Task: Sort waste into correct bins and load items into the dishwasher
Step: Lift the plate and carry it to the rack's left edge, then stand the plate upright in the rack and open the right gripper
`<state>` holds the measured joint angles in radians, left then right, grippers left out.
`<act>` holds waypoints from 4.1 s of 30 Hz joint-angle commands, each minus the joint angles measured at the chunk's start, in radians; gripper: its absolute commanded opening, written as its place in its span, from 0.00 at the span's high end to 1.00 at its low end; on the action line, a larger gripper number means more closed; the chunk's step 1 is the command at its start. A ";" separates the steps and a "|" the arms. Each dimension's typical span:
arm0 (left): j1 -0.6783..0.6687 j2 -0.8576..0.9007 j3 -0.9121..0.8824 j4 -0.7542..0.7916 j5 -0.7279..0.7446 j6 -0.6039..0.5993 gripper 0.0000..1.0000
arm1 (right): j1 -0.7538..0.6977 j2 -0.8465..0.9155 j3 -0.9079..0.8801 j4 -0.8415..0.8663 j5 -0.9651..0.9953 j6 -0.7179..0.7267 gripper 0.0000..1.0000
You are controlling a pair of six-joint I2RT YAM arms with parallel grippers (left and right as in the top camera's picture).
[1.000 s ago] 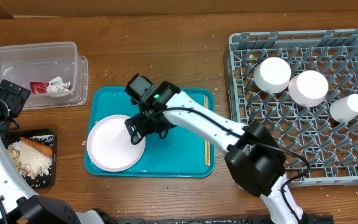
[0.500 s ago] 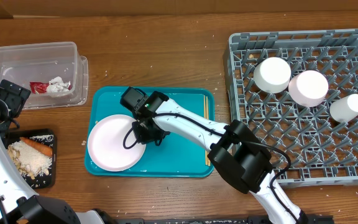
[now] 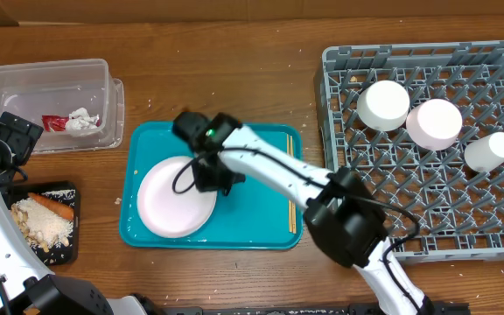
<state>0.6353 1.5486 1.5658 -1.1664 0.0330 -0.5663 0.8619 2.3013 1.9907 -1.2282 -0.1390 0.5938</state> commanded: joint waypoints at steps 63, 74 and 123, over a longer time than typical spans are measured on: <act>-0.001 0.002 0.005 0.000 -0.007 0.009 0.00 | -0.514 -0.420 -0.182 -0.052 0.910 0.066 0.96; -0.001 0.002 0.005 -0.001 -0.007 0.009 0.00 | -0.489 -0.420 -0.213 -0.063 0.909 0.065 0.96; -0.001 0.002 0.005 0.000 -0.007 0.009 0.00 | -0.425 -0.443 0.032 -0.158 0.761 0.035 0.24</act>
<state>0.6353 1.5486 1.5658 -1.1667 0.0330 -0.5663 0.4522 1.8847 1.9026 -1.3605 0.7856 0.6098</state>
